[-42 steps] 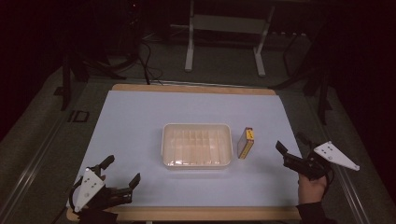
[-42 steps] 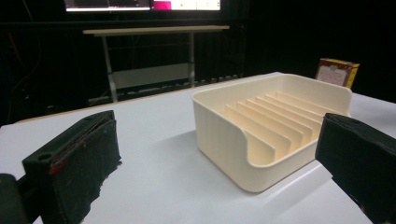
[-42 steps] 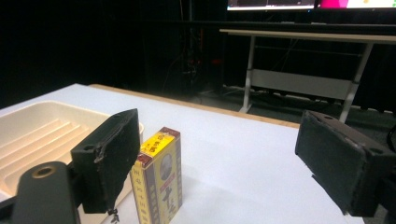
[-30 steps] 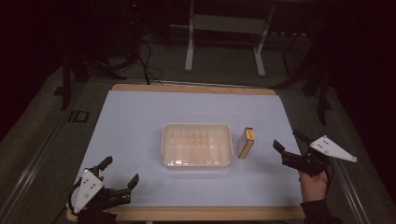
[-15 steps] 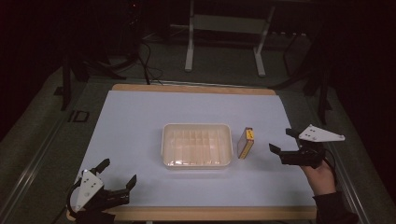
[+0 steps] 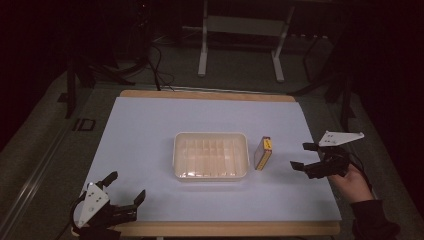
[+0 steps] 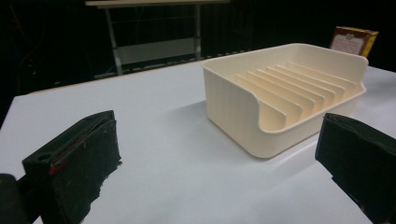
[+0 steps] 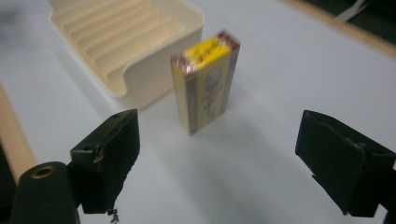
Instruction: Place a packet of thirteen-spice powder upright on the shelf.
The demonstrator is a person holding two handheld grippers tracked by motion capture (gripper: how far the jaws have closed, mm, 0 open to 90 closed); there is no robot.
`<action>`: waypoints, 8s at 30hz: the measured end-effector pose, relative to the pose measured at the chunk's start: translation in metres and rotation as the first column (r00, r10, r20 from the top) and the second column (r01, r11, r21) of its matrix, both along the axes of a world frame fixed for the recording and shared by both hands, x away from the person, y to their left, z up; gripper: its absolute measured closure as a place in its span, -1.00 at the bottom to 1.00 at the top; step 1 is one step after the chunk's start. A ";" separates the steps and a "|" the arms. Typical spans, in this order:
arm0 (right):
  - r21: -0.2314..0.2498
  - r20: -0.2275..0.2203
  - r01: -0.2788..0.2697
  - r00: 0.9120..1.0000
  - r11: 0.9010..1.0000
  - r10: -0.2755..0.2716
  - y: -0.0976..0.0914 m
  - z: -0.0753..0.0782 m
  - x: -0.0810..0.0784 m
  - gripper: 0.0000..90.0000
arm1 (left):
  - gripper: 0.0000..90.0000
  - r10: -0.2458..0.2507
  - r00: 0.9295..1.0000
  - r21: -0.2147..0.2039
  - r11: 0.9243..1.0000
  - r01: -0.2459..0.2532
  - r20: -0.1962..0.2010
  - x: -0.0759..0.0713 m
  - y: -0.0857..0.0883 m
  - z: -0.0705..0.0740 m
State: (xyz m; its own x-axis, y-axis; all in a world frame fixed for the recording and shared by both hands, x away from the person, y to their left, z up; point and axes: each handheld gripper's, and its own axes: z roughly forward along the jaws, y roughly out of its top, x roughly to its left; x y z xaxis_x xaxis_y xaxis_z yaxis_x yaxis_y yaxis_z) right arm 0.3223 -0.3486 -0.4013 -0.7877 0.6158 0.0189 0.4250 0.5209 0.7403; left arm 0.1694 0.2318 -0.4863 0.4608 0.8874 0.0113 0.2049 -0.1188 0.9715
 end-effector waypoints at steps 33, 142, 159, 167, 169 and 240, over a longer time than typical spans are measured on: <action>-0.368 -0.419 -0.412 0.874 0.834 0.246 0.012 -0.042 0.009 -0.69 | -1.00 -0.041 0.999 0.032 0.999 0.042 -0.027 0.004 -0.005 -0.001; -0.517 -0.364 -0.577 0.817 0.632 0.448 0.134 0.040 0.097 -0.67 | -1.00 -0.049 0.998 -0.021 0.999 0.048 -0.026 0.003 0.000 -0.001; -0.541 -0.376 -0.587 0.810 0.602 0.451 0.135 0.006 0.108 -0.53 | -1.00 -0.035 0.999 -0.011 0.999 0.035 -0.039 0.001 0.001 -0.002; -0.554 -0.405 -0.594 0.805 0.583 0.435 0.137 0.001 0.109 -0.31 | -1.00 -0.037 0.999 -0.008 0.999 0.037 -0.037 0.001 0.001 -0.002; -0.560 -0.410 -0.590 0.808 0.582 0.424 0.138 -0.001 0.109 -0.30 | -1.00 -0.037 0.999 -0.009 0.999 0.037 -0.037 0.001 0.001 -0.002; -0.452 -0.211 -0.688 0.701 0.568 0.681 0.202 0.109 0.062 -0.29 | -1.00 -0.226 0.974 0.074 0.972 0.223 0.027 0.000 -0.015 -0.007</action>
State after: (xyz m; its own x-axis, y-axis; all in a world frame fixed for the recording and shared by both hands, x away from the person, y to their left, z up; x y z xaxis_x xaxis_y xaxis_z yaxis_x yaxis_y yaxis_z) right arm 0.3846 -0.1470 -0.2923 -0.9793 -0.1780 -0.0961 -0.1996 0.9275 0.3161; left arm 0.1690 0.2172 -0.4934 0.6463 0.7579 0.0890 0.1318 -0.2257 0.9652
